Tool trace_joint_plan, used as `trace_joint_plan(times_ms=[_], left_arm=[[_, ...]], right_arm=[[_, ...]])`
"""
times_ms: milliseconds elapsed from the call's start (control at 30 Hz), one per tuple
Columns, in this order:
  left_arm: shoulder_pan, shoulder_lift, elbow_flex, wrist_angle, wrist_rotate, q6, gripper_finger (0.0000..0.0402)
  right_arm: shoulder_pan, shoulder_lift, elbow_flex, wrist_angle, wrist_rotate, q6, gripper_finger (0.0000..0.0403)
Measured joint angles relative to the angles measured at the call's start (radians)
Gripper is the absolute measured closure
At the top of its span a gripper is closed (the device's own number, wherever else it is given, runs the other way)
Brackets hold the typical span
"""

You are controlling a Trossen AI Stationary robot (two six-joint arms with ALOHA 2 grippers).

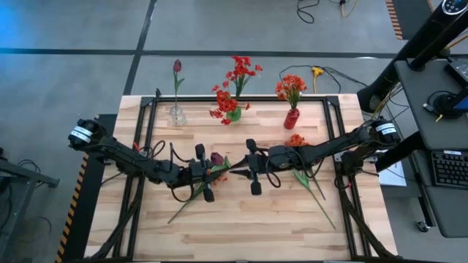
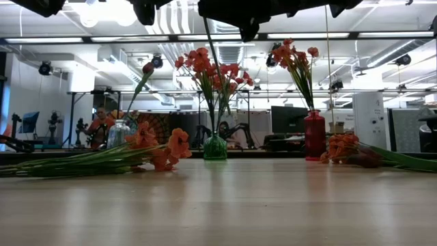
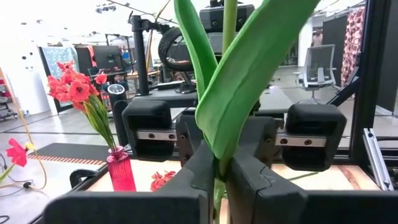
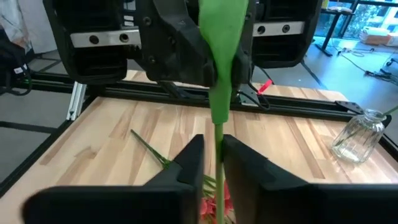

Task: Sort flowers into vase by color
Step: Put the left purple tulip into the transparent vase

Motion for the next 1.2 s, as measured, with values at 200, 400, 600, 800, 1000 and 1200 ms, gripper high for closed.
trace_joint_plan(times_ms=[200, 400, 600, 800, 1000, 1200], left_arm=[[0.000, -0.002, 0.000, -0.001, -0.004, 0.001, 0.0386], [0.000, -0.034, 0.000, -0.022, -0.092, 0.026, 0.0391], [0.000, -0.128, 0.000, -0.131, -0.170, 0.027, 0.0392], [0.000, -0.294, 0.000, -0.362, -0.360, 0.023, 0.0392], [0.017, -0.504, 0.000, -0.553, -0.510, 0.043, 0.0392], [0.092, -0.699, 0.000, -0.707, -0.535, 0.046, 0.0393]], right_arm=[[0.000, -0.002, 0.008, -0.003, -0.001, 0.002, 0.0279], [0.000, -0.029, 0.046, -0.091, 0.003, 0.026, 0.0226], [0.000, -0.060, 0.101, -0.235, 0.001, 0.039, 0.0195], [-0.001, -0.086, 0.160, -0.365, 0.042, 0.036, 0.0179], [-0.009, -0.098, 0.184, -0.432, 0.054, 0.028, 0.0167], [-0.021, -0.098, 0.184, -0.429, 0.054, 0.026, 0.0158]])
